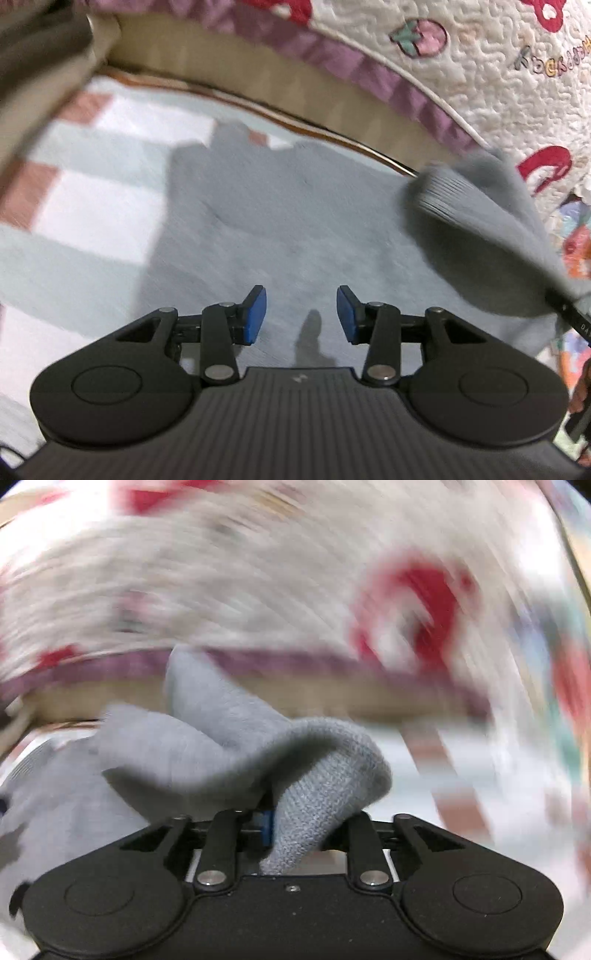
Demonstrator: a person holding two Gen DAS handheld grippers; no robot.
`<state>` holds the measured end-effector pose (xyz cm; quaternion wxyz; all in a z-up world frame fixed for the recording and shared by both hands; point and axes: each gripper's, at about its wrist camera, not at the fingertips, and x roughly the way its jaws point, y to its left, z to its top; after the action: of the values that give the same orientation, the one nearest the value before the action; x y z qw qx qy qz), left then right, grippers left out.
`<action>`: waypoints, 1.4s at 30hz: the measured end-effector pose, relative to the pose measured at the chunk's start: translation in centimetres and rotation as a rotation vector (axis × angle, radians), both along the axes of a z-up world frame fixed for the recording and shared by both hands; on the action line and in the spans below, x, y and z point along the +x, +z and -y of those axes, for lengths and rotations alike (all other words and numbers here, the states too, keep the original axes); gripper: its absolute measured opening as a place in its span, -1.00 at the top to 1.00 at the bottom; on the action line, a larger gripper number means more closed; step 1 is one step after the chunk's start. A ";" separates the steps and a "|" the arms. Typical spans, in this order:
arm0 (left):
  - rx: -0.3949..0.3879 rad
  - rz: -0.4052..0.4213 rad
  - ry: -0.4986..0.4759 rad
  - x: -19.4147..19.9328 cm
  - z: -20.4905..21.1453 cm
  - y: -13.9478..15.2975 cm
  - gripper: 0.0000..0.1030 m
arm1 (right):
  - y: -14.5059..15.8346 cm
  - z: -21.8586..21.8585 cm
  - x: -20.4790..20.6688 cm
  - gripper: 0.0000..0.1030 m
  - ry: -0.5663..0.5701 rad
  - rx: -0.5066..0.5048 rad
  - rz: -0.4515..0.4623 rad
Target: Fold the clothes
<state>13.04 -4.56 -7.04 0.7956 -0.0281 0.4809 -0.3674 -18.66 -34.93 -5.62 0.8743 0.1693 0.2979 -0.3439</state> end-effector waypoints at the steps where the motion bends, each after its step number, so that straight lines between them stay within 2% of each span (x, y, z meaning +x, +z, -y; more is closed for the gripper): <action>1: 0.025 0.028 0.016 0.3 -0.2 -0.1 0.16 | -1.5 1.3 -0.8 0.44 -0.058 0.097 -0.001; 2: 0.051 0.049 0.033 0.6 -0.5 -0.2 0.16 | -2.9 2.6 -1.7 0.44 -0.115 0.193 -0.001; 4: 0.095 0.075 0.066 1.3 -1.1 -0.8 0.16 | -5.2 3.7 -3.2 0.39 -0.219 0.291 0.002; 5: 0.101 0.070 0.081 1.6 -1.4 -1.1 0.16 | -5.7 4.0 -3.7 0.24 -0.236 0.319 0.032; 7: 0.099 0.055 0.106 2.4 -2.2 -1.8 0.16 | -6.6 4.7 -4.7 0.19 -0.268 0.373 0.092; 9: 0.094 0.053 0.110 2.8 -2.5 -2.3 0.16 | -6.0 4.9 -4.3 0.12 -0.234 0.318 0.072; 12: 0.081 0.075 0.083 3.1 -2.3 -2.5 0.16 | -4.0 3.5 -3.0 0.11 -0.083 0.104 -0.074; 15: 0.057 0.077 0.077 3.7 -2.6 -2.7 0.16 | -2.6 2.4 -3.1 0.10 -0.025 -0.073 -0.238; 17: 0.025 0.054 0.070 3.9 -2.9 -2.8 0.21 | -1.9 1.6 -3.6 0.10 0.018 -0.147 -0.249; 20: 0.010 0.051 0.044 3.7 -2.9 -2.7 0.45 | -1.2 -0.3 -3.3 0.10 0.174 -0.200 -0.203; 23: 0.021 0.070 0.028 3.5 -2.9 -2.7 0.45 | -1.7 -2.3 -0.8 0.10 0.365 -0.217 -0.205; 25: 0.004 0.054 0.028 3.7 -3.1 -2.9 0.45 | -2.7 -3.1 1.7 0.10 0.453 -0.255 -0.259; 28: -0.021 0.021 0.018 4.1 -3.6 -3.3 0.29 | -4.3 -4.2 5.6 0.06 0.586 -0.313 -0.342; 29: -0.028 0.005 0.010 4.1 -3.7 -3.5 0.19 | -5.0 -4.5 6.8 -0.06 0.611 -0.336 -0.373; 30: -0.034 -0.012 -0.003 4.1 -3.7 -3.7 0.16 | -5.3 -4.1 7.3 -0.23 0.625 -0.341 -0.382; 34: -0.028 -0.020 -0.052 3.4 -3.5 -4.0 0.04 | -6.4 -2.2 9.6 -0.26 0.682 -0.361 -0.418; 35: -0.028 -0.015 -0.061 3.3 -3.5 -3.9 0.05 | -6.2 -0.9 9.3 -0.21 0.645 -0.299 -0.379; 36: -0.031 -0.009 -0.071 3.1 -3.6 -3.7 0.14 | -6.0 0.4 9.1 0.26 0.607 -0.234 -0.339; 37: -0.035 0.002 -0.082 2.9 -3.6 -3.4 0.33 | -5.8 1.7 8.9 0.69 0.569 -0.170 -0.299; 38: -0.042 0.016 -0.093 2.7 -3.8 -3.1 0.75 | -5.6 3.1 8.6 0.76 0.530 -0.107 -0.259; 42: -0.071 0.026 -0.142 2.3 -4.0 -2.8 0.75 | -4.7 8.4 7.7 0.76 0.370 0.146 -0.097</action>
<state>15.30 -0.54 -9.82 0.7721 -0.0172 0.4582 -0.4400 -10.98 -43.29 -10.32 0.8925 0.1577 0.3900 -0.1627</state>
